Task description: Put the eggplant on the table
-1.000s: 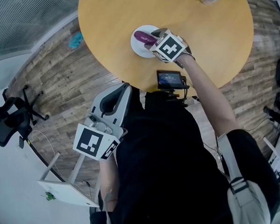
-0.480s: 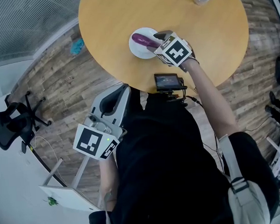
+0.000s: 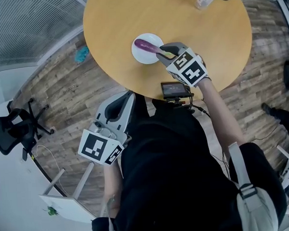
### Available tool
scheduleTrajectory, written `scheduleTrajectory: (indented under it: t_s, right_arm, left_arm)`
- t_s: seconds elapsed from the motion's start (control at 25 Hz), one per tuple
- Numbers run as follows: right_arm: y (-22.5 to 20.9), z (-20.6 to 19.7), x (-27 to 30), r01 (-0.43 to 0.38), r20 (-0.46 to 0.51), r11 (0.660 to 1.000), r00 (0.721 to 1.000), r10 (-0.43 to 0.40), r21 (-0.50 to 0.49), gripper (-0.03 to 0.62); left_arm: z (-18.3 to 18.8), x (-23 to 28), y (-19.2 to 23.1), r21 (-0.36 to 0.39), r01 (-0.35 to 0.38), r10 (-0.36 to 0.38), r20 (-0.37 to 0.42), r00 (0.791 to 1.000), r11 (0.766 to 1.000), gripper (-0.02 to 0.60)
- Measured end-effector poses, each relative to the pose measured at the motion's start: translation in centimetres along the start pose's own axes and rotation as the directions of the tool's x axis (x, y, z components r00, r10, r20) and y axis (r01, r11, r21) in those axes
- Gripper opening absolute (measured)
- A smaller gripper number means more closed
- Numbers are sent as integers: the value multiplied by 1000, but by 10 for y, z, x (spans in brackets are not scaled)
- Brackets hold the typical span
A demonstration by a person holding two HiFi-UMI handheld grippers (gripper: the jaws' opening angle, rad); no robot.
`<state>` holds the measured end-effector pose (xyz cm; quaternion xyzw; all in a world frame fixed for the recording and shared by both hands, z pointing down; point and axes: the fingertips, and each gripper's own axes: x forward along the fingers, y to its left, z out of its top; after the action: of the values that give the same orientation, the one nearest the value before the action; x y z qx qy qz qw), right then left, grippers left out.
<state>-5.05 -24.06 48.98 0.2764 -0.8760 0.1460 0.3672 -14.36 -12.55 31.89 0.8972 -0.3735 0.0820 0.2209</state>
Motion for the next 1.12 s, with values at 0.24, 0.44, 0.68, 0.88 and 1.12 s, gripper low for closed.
scheduleTrajectory:
  t_s: [0.24,0.44,0.68,0.88,1.12]
  right_arm:
    - [8,11,-25,12,76,1000,997,-12,-3,42]
    - [18,4,-42,-12,104,1000,995,12,1,18]
    - [26,-5,-59,-37,136,999,990,36,4,17]
    - [38,-9,-69,-50,138,999,989,52,-18,17]
    - [45,-4,-96,-25,195,1000,981,26,-9,17]
  left_arm:
    - [-3,-3,-7,-9,-25,25,16,1000,1000,11]
    - [-13,-5,-21,-17,-38,39,17,999,999,11]
    - [-23,-7,-36,-33,-60,60,17,998,998,11]
    - [-27,-17,-45,-43,-78,79,38,996,996,11]
    - [-35,-23,-53,-47,-59,60,29,998,997,11]
